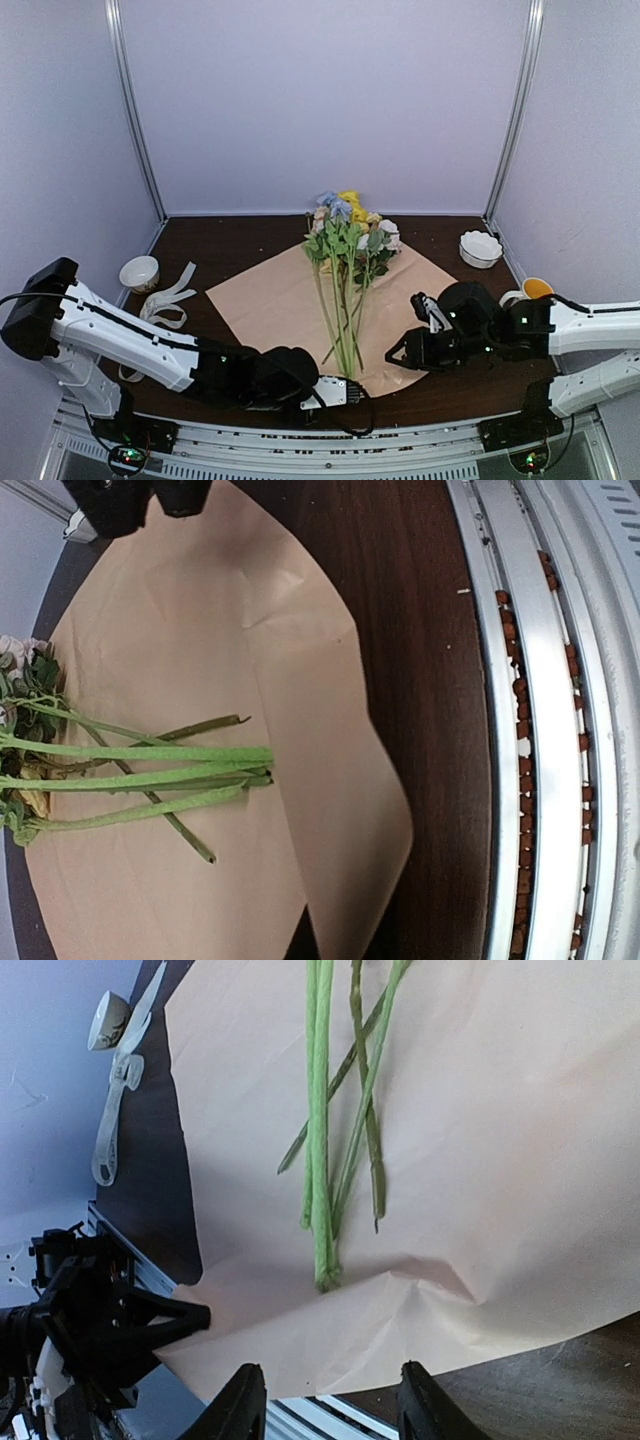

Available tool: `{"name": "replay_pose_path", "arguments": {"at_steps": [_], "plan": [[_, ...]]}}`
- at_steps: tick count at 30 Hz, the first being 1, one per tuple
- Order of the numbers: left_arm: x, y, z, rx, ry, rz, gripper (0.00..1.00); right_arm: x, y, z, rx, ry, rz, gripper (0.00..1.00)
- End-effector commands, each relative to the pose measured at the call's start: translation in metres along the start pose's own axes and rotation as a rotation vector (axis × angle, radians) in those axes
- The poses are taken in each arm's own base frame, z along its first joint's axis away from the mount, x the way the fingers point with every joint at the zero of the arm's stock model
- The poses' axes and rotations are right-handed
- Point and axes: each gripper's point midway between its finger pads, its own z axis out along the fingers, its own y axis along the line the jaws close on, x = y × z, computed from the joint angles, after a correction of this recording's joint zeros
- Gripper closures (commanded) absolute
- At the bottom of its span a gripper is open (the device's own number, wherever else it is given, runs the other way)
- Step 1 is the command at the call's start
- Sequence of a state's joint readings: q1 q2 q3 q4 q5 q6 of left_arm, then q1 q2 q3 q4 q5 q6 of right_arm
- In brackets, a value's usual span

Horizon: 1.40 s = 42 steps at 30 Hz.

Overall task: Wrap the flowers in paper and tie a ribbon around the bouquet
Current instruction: Pick up the bottom corner of the flattened wrapping paper from the center of the board, then pass from the left arm to the right

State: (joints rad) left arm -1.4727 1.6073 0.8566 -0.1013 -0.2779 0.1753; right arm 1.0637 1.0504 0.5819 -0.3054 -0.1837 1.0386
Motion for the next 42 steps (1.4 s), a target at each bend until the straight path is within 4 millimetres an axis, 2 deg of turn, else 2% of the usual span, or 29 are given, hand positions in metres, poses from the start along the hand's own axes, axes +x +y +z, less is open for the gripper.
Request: {"name": "replay_pose_path", "arguments": {"at_steps": [1, 4, 7, 10, 13, 17, 21, 23, 25, 28, 32, 35, 40, 42], "plan": [[-0.031, 0.000, -0.009, 0.121, -0.102, -0.005, 1.00, -0.020, -0.028, -0.007, 0.142, 0.031, -0.090, 0.54], [-0.032, 0.008, -0.005, 0.180, -0.102, -0.020, 1.00, -0.039, -0.028, 0.004, 0.142, 0.046, -0.124, 0.54], [-0.040, 0.015, -0.002, 0.243, -0.121, -0.018, 1.00, -0.044, -0.032, 0.023, 0.162, 0.124, -0.179, 0.60], [-0.043, 0.024, -0.003, 0.269, -0.106, 0.014, 1.00, -0.036, -0.042, 0.041, 0.212, 0.228, -0.218, 0.69], [-0.044, 0.024, -0.007, 0.329, -0.101, 0.045, 1.00, -0.015, -0.055, 0.052, 0.227, 0.336, -0.229, 0.75], [-0.042, 0.018, -0.005, 0.382, -0.093, 0.072, 1.00, 0.017, -0.077, 0.046, 0.272, 0.444, -0.227, 0.78], [-0.041, 0.012, -0.004, 0.435, -0.065, 0.077, 1.00, 0.047, -0.106, 0.024, 0.360, 0.545, -0.198, 0.79], [-0.039, 0.009, -0.006, 0.455, -0.054, 0.077, 1.00, 0.052, -0.112, 0.014, 0.385, 0.559, -0.195, 0.79], [-0.036, 0.007, -0.007, 0.465, -0.054, 0.078, 1.00, 0.051, -0.109, 0.007, 0.384, 0.553, -0.201, 0.78], [-0.034, 0.007, -0.003, 0.461, -0.047, 0.083, 1.00, 0.040, -0.088, 0.007, 0.321, 0.528, -0.245, 0.77], [-0.033, 0.018, -0.001, 0.453, -0.059, 0.046, 1.00, 0.014, -0.021, 0.009, 0.090, 0.390, -0.353, 0.78], [-0.033, 0.028, -0.001, 0.452, -0.081, 0.008, 1.00, -0.003, 0.016, 0.003, -0.031, 0.247, -0.453, 0.78], [-0.032, 0.036, 0.001, 0.468, -0.100, -0.025, 1.00, -0.014, 0.060, -0.007, -0.174, -0.010, -0.739, 0.74], [-0.032, 0.036, 0.002, 0.481, -0.088, -0.031, 1.00, -0.016, 0.065, -0.011, -0.219, -0.112, -0.814, 0.70]]}}
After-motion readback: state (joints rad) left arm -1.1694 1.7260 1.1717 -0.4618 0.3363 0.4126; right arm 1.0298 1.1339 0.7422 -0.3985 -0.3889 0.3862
